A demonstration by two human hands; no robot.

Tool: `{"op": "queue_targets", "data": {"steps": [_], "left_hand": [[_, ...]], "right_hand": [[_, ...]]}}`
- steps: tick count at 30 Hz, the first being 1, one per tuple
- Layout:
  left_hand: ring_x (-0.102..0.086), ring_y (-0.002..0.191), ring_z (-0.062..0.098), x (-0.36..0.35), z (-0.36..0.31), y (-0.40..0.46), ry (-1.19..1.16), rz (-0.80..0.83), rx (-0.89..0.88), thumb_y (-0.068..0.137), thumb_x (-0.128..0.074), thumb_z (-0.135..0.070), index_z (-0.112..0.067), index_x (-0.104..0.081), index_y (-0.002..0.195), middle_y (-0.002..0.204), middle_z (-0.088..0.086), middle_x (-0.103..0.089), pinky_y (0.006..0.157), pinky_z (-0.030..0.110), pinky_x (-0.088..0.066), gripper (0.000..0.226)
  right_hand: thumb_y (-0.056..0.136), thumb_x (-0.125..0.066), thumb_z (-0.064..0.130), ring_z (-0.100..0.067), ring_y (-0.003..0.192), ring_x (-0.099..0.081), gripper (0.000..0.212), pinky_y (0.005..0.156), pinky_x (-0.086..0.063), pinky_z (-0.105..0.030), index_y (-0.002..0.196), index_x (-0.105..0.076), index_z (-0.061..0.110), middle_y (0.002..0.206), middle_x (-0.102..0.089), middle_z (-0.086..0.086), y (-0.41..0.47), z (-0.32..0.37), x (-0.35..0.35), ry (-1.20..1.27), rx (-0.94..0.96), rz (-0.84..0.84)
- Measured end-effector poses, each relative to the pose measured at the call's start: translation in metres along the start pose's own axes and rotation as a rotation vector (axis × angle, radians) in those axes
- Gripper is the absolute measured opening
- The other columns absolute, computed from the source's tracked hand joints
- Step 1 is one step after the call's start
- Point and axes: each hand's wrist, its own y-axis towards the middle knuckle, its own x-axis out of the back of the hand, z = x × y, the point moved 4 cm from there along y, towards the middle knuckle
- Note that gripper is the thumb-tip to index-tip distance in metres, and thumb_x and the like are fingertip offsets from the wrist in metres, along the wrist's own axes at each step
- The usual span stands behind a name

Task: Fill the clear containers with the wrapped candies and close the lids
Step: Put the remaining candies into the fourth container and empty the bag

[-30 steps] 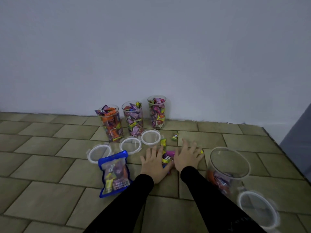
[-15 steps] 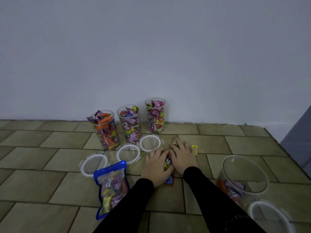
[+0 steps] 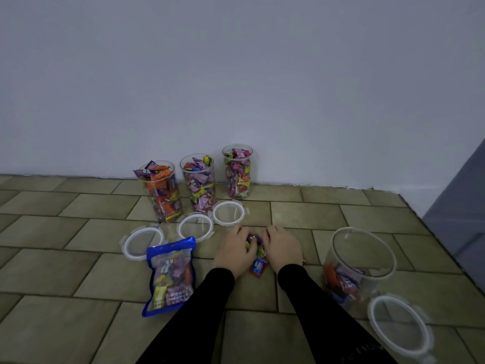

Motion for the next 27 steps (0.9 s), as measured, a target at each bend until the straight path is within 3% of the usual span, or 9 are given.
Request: {"op": "queue_targets", "data": {"steps": [2,3,6,8,12,18,22,27], "left_hand": [[-0.052,0.096,0.022,-0.001,-0.001,-0.002,0.01,-0.008,0.029,0.095,-0.05,-0.026,-0.009,-0.059,0.096,0.102,0.008,-0.053,0.08,0.028,-0.038,0.019],[-0.052,0.098,0.023,-0.001,-0.002,-0.003,0.022,0.004,0.046,0.096,-0.049,-0.026,-0.009,-0.057,0.096,0.103,0.009,-0.054,0.081,0.03,-0.038,0.019],[-0.053,0.101,0.026,0.002,-0.004,0.0,0.093,0.105,0.116,0.098,-0.045,-0.029,-0.008,-0.055,0.101,0.11,0.012,-0.054,0.083,0.033,-0.039,0.023],[-0.054,0.103,0.027,0.006,-0.006,0.002,0.103,0.194,0.166,0.1,-0.044,-0.03,-0.007,-0.055,0.106,0.112,0.013,-0.057,0.083,0.035,-0.041,0.027],[-0.056,0.106,0.027,0.01,-0.009,0.0,0.1,0.272,0.206,0.099,-0.047,-0.029,-0.008,-0.057,0.112,0.115,0.013,-0.059,0.086,0.036,-0.044,0.027],[-0.055,0.107,0.023,0.015,-0.016,-0.007,-0.059,0.124,0.22,0.097,-0.051,-0.019,-0.012,-0.061,0.109,0.113,0.007,-0.058,0.091,0.036,-0.045,0.017],[-0.053,0.102,0.02,0.024,-0.022,-0.009,-0.171,-0.02,0.231,0.095,-0.054,-0.013,-0.012,-0.061,0.107,0.107,0.004,-0.056,0.087,0.029,-0.041,0.014],[-0.054,0.097,0.019,0.034,-0.02,-0.006,-0.315,-0.176,0.315,0.095,-0.055,-0.011,-0.008,-0.061,0.11,0.108,0.008,-0.059,0.082,0.025,-0.04,0.016]], "right_hand": [[0.079,-0.069,0.029,-0.027,0.039,-0.057,0.029,0.034,-0.038,-0.023,0.056,-0.063,0.014,0.05,-0.059,-0.006,-0.005,0.0,0.006,-0.098,0.03,-0.035],[0.081,-0.071,0.028,-0.028,0.045,-0.06,0.026,0.038,-0.041,-0.026,0.062,-0.066,0.012,0.056,-0.063,-0.009,-0.007,0.003,0.007,-0.142,0.063,-0.005],[0.101,-0.036,0.041,-0.03,0.089,-0.065,0.042,0.068,-0.047,-0.036,0.102,-0.069,0.015,0.107,-0.063,-0.01,-0.007,0.004,0.006,-0.188,0.037,0.081],[0.102,-0.029,0.044,-0.03,0.096,-0.063,0.049,0.074,-0.045,-0.037,0.107,-0.068,0.014,0.12,-0.053,-0.008,-0.01,0.006,0.009,-0.165,0.022,0.117],[0.102,-0.026,0.047,-0.029,0.101,-0.062,0.053,0.077,-0.046,-0.036,0.109,-0.066,0.012,0.115,-0.06,-0.01,-0.016,0.008,0.014,-0.215,0.039,0.17],[0.104,-0.027,0.037,-0.03,0.101,-0.062,0.039,0.075,-0.046,-0.034,0.121,-0.06,0.024,0.113,-0.062,-0.01,-0.011,0.014,0.028,-0.159,0.103,0.172],[0.103,-0.027,0.045,-0.029,0.092,-0.063,0.054,0.071,-0.04,-0.034,0.101,-0.068,0.011,0.099,-0.068,-0.011,-0.005,0.02,0.041,-0.117,0.074,0.048],[0.103,-0.023,0.046,-0.03,0.093,-0.062,0.057,0.083,-0.04,-0.037,0.095,-0.067,0.01,0.097,-0.068,-0.011,-0.002,0.032,0.059,-0.013,0.099,0.022]]}}
